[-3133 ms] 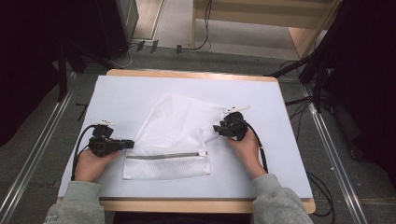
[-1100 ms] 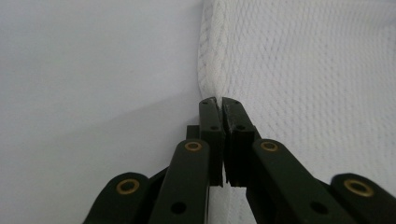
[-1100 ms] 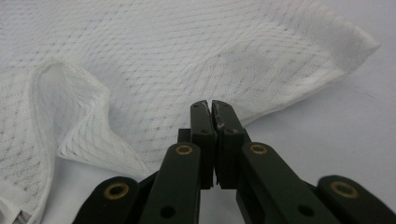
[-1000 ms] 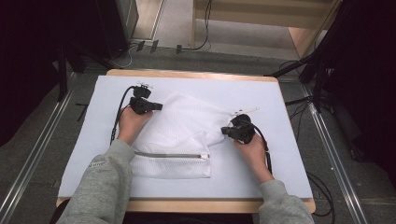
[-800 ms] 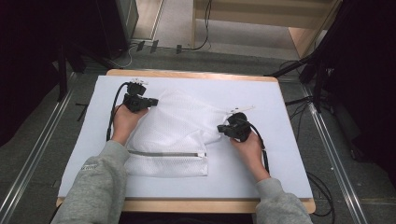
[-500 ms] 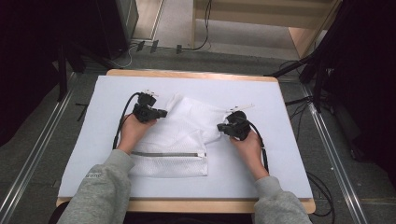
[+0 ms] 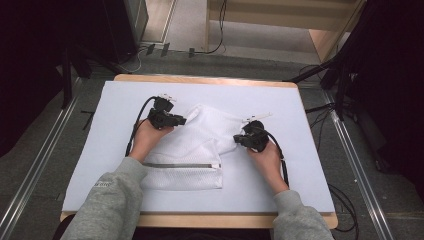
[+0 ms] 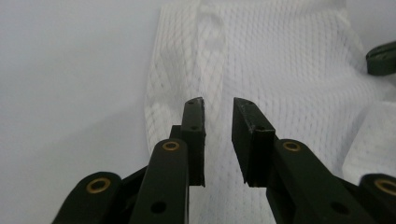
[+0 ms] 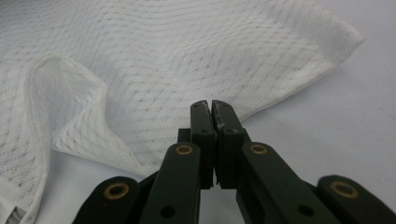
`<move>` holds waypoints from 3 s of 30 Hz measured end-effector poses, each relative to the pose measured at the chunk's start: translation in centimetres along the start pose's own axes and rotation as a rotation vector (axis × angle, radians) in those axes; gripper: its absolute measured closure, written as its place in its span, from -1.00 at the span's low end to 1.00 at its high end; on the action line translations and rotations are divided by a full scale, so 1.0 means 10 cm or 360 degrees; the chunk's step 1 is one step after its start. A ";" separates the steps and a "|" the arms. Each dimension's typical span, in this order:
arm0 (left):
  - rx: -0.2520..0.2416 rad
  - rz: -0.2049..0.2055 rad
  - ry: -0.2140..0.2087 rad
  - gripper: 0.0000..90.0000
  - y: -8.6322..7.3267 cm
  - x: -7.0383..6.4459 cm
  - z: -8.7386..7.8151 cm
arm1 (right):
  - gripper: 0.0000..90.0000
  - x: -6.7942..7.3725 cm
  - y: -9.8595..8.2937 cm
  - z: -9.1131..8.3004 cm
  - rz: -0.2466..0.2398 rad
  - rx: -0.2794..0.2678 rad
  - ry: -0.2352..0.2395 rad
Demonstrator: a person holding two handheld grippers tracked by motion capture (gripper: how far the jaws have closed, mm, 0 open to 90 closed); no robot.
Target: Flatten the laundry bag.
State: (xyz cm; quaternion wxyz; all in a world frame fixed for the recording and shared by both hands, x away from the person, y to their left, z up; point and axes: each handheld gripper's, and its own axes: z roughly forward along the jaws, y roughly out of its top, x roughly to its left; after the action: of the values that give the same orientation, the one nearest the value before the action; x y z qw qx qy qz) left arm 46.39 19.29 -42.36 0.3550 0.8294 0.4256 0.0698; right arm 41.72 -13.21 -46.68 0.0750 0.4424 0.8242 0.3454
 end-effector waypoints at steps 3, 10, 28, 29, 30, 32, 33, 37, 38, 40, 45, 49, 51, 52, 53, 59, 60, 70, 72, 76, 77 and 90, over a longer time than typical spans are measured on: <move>0.0005 0.0028 0.0005 0.79 0.12 -0.03 0.06 | 1.00 0.01 -0.01 -0.01 0.0000 0.0001 0.0001; 0.0041 0.0054 0.0071 0.80 0.38 -0.04 0.31 | 0.99 0.01 -0.04 -0.01 -0.0013 -0.0008 0.0004; 0.0037 0.0082 0.0179 0.86 0.35 0.05 0.75 | 0.99 0.04 -0.15 -0.07 -0.0032 -0.0034 0.0004; 0.0050 0.0073 0.0173 0.94 0.35 0.07 0.74 | 0.99 0.04 -0.15 -0.08 -0.0035 -0.0033 0.0001; 0.0056 0.0062 0.0170 0.98 0.35 0.08 0.73 | 0.99 0.04 -0.15 -0.08 -0.0037 -0.0033 -0.0001; 0.0063 0.0038 0.0162 1.00 0.36 0.09 0.70 | 0.99 0.04 -0.15 -0.08 -0.0036 -0.0030 -0.0005; 0.0057 0.0018 0.0137 1.00 0.36 0.11 0.65 | 0.99 0.04 -0.15 -0.08 -0.0030 -0.0027 -0.0003; -0.0047 -0.0077 0.0087 1.00 0.39 0.22 0.40 | 1.00 0.01 -0.15 -0.09 -0.0027 -0.0034 -0.0010; -0.0062 -0.0088 0.0079 1.00 0.40 0.26 0.33 | 1.00 0.00 -0.15 -0.10 -0.0019 -0.0030 -0.0015; -0.0087 -0.0116 0.0087 1.00 0.39 0.33 0.20 | 1.00 -0.03 -0.15 -0.11 -0.0009 -0.0031 -0.0026; -0.0109 -0.0188 0.0112 1.00 0.33 0.52 -0.05 | 1.00 -0.11 -0.13 -0.13 0.0015 -0.0035 -0.0052; -0.0093 -0.0188 0.0116 1.00 0.26 0.59 -0.15 | 1.00 -0.17 -0.08 -0.14 0.0039 -0.0068 -0.0043; -0.0122 -0.0203 0.0103 1.00 0.25 0.60 -0.20 | 1.00 -0.19 -0.05 -0.13 0.0030 -0.0062 -0.0049; -0.0150 -0.0206 0.0107 1.00 0.26 0.60 -0.22 | 1.00 -0.19 -0.03 -0.12 0.0019 -0.0075 -0.0067; -0.0164 -0.0205 0.0120 1.00 0.26 0.60 -0.24 | 1.00 -0.20 0.00 -0.12 0.0020 -0.0091 -0.0074; -0.0162 -0.0252 0.0140 0.85 0.21 0.64 -0.24 | 1.00 -0.33 0.12 -0.05 0.0016 -0.0113 -0.0162; -0.0153 -0.0247 0.0130 0.84 0.19 0.64 -0.23 | 1.00 -0.36 0.13 -0.04 0.0041 -0.0104 -0.0160; -0.0104 -0.0222 0.0082 0.70 -0.04 0.55 -0.24 | 1.00 -0.49 0.21 0.07 0.0077 -0.0151 -0.0182; -0.0089 -0.0217 0.0071 0.65 -0.08 0.52 -0.24 | 1.00 -0.50 0.23 0.10 0.0068 -0.0160 -0.0194; -0.0072 -0.0198 0.0054 0.59 -0.15 0.46 -0.25 | 0.94 -0.50 0.24 0.15 0.0097 -0.0134 -0.0183; -0.0065 -0.0179 0.0047 0.56 -0.19 0.42 -0.27 | 0.81 -0.49 0.24 0.12 0.0092 -0.0141 -0.0178; -0.0053 -0.0151 0.0008 0.37 -0.41 0.28 -0.39 | 0.60 -0.08 0.04 -0.40 -0.0007 -0.0221 -0.0059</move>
State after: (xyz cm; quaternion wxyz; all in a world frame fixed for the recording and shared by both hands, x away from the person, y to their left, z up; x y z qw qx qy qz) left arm 43.81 25.09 -42.65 0.3708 0.8021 0.4640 0.0620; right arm 40.71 -15.70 -43.58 0.1215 0.4408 0.7977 0.3932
